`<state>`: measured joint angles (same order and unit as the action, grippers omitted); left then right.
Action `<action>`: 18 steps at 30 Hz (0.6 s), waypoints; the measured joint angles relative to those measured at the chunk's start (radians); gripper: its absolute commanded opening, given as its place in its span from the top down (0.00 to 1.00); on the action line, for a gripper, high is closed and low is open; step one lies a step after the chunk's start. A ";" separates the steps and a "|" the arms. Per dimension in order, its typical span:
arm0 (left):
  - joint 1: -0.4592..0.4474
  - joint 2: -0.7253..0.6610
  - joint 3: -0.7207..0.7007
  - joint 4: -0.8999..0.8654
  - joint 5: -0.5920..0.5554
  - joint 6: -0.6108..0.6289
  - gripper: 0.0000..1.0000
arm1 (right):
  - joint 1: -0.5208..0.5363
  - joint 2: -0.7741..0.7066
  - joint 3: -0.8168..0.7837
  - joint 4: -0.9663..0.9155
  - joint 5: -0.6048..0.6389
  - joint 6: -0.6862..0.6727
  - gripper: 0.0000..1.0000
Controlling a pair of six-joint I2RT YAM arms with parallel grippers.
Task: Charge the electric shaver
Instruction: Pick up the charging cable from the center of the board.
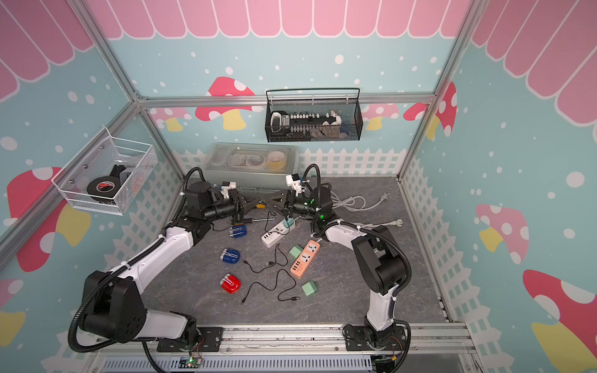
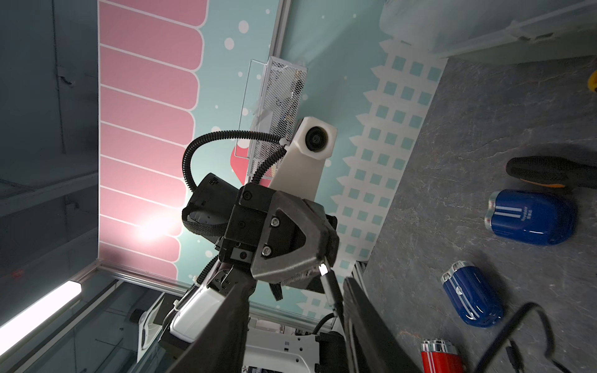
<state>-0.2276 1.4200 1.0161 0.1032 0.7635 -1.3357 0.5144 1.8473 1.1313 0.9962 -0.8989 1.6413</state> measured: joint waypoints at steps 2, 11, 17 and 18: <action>0.000 0.003 0.000 0.003 0.001 0.000 1.00 | 0.004 0.006 0.000 -0.002 -0.005 0.002 0.54; 0.000 0.005 0.000 0.007 0.015 0.000 1.00 | 0.010 0.013 -0.003 -0.017 -0.010 -0.007 0.67; 0.000 0.013 0.000 0.012 0.018 0.000 1.00 | 0.010 0.033 0.001 0.007 -0.014 0.028 0.76; 0.000 0.014 0.000 0.013 0.018 0.000 1.00 | 0.010 0.034 0.001 0.008 -0.015 0.032 0.77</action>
<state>-0.2276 1.4345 1.0161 0.1158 0.7818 -1.3357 0.5240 1.8816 1.1320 1.0039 -0.9138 1.6733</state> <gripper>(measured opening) 0.049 0.243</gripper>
